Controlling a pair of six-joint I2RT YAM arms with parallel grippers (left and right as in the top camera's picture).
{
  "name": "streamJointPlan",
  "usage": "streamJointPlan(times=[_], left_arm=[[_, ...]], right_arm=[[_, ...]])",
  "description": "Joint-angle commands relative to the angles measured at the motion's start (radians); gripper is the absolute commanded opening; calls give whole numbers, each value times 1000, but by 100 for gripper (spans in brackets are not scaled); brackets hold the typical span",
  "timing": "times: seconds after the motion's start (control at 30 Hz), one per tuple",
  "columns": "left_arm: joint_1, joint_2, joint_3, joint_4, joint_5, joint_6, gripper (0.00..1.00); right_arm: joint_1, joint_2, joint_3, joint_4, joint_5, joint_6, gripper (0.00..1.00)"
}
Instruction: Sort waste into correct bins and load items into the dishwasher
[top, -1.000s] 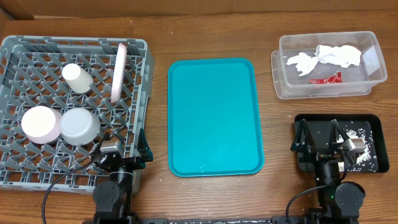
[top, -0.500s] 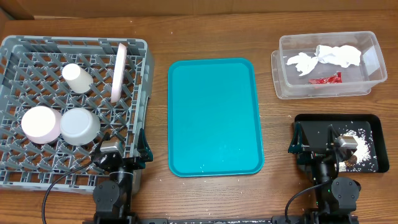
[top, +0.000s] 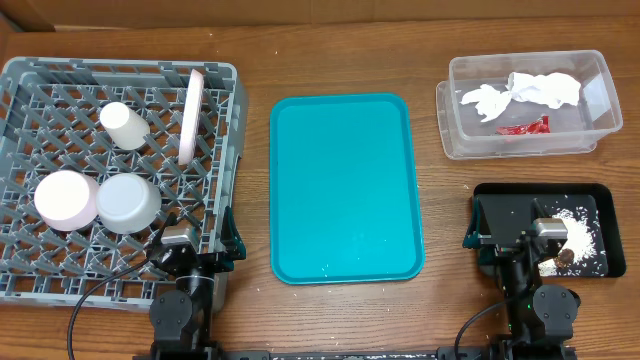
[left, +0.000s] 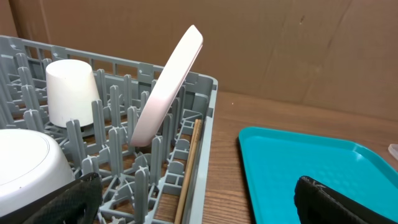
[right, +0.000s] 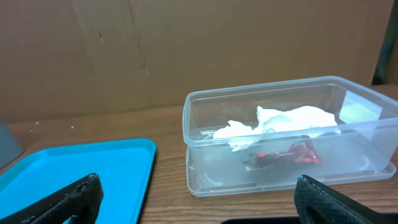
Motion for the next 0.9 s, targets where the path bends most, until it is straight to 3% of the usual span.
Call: streamJointPlan(times=[0.0, 0.87], left_arm=[[-6, -9, -3, 3, -9, 2, 100], [-6, -9, -3, 3, -9, 2, 100]], right_arm=[[6, -10, -11, 4, 5, -10, 100], [6, -10, -11, 6, 1, 10, 100]])
